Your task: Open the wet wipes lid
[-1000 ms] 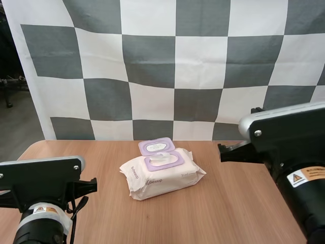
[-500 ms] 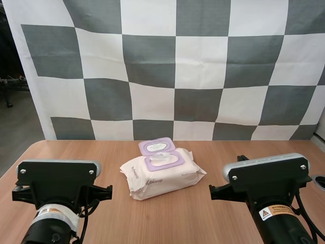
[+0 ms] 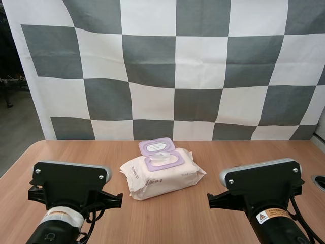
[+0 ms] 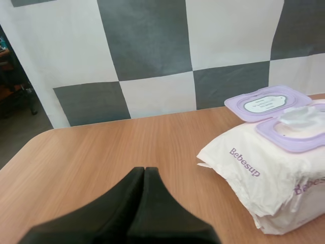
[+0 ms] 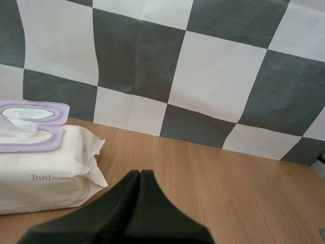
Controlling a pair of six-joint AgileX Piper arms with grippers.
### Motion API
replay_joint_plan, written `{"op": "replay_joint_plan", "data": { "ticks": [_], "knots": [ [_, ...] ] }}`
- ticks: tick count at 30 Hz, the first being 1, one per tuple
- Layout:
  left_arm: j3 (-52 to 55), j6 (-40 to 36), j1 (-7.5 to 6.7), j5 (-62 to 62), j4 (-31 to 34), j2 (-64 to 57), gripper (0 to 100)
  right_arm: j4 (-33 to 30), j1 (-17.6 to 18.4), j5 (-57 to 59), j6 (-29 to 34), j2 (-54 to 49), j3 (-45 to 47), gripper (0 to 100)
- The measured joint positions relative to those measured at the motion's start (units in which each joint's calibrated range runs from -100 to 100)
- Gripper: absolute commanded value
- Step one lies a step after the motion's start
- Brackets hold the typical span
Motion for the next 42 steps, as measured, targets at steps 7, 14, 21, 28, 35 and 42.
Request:
{"op": "replay_joint_plan", "data": {
  "ticks": [7,14,21,28,35,42],
  "knots": [
    [0.0,8.84,0.0,-2.25,-10.66,-0.58,0,1.69,-0.23,0.16,0.45,0.0,0.0,0],
    [0.0,8.98,0.15,-2.68,-13.68,-1.36,0,8.07,-0.91,1.28,0.73,-1.45,0.0,0],
    [0.0,8.72,0.37,-2.29,-11.85,-1.36,0,3.08,-1.01,-1.25,-1.62,-1.57,0.0,0],
    [0.0,8.72,-0.11,-0.6,-11.74,-3.12,0,-8.75,-1.01,2.76,3.12,-1.57,0.0,0],
    [0.0,8.61,-0.55,1.38,-11.74,-3.99,0,-11.13,-1.01,2.53,12.85,-1.57,0.0,0],
    [0.0,6.44,-0.56,0.81,-11.88,-3.99,0,-11.13,2.78,2.53,15.94,-1.57,0.0,0]
  ]
}}
